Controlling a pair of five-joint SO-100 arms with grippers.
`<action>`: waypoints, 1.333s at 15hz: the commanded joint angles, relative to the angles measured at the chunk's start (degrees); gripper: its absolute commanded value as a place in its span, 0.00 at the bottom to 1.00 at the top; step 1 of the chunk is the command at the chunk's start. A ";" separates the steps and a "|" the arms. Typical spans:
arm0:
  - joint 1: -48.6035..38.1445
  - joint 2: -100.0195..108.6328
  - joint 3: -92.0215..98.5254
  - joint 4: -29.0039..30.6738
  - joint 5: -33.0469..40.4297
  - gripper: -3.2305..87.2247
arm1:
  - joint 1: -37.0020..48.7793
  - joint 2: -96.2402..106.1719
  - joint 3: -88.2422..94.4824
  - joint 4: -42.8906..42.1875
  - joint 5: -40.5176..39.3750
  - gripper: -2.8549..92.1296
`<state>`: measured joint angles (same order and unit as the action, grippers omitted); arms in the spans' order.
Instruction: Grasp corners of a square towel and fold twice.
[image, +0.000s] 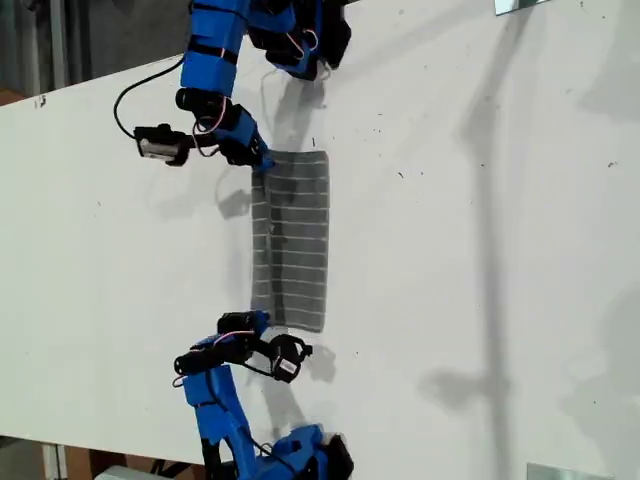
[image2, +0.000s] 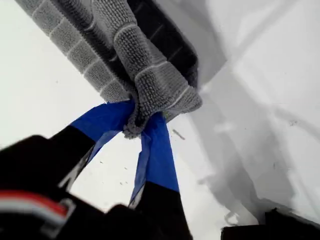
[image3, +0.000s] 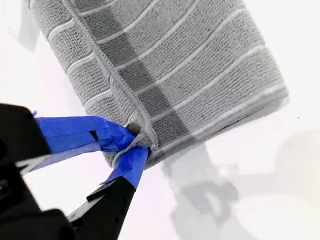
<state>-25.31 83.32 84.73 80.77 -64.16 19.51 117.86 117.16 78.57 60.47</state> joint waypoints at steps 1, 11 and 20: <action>3.52 6.33 -2.55 2.20 -1.93 0.03 | -4.75 6.24 0.44 2.55 2.02 0.03; 11.95 5.63 13.10 -8.00 -7.65 0.03 | -22.76 -1.05 10.20 -7.56 13.89 0.03; 13.45 11.78 13.89 -6.42 -5.89 0.32 | -19.34 8.53 9.40 0.62 13.27 0.38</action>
<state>-12.48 90.88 99.14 72.60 -70.14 -1.85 121.64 129.11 76.11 74.71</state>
